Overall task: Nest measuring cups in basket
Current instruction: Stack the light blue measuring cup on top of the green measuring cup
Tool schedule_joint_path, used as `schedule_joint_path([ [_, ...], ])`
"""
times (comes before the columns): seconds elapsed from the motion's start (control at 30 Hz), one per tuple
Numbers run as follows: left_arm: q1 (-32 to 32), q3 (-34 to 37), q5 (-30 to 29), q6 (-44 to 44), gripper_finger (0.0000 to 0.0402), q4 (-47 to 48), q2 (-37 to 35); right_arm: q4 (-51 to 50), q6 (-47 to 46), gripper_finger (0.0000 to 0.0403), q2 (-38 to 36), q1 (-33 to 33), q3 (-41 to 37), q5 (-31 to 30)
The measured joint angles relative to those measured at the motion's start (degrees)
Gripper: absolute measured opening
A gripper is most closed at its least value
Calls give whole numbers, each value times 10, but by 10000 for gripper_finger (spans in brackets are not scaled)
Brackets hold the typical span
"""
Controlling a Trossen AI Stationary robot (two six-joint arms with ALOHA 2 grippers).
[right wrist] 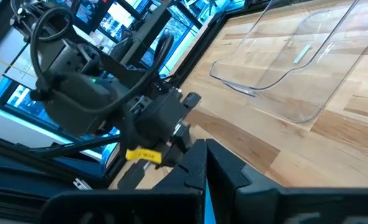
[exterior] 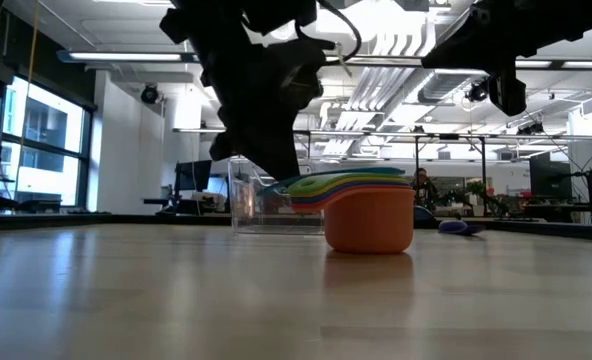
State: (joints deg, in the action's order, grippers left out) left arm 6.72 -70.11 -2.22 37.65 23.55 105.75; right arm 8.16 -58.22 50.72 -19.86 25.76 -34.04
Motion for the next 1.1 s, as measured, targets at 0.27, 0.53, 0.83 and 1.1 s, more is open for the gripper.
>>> schedule_joint_path([
  [0.27,35,0,35,42,0,-20,0,0,0,0,0,0,0,0],
  [0.53,55,0,31,62,0,-48,0,0,0,0,0,0,0,0],
  [0.83,41,-2,0,32,0,-10,-63,-5,-2,0,0,0,0,0],
  [1.1,57,-1,-25,52,0,13,-31,-18,-2,0,0,0,0,-4],
])
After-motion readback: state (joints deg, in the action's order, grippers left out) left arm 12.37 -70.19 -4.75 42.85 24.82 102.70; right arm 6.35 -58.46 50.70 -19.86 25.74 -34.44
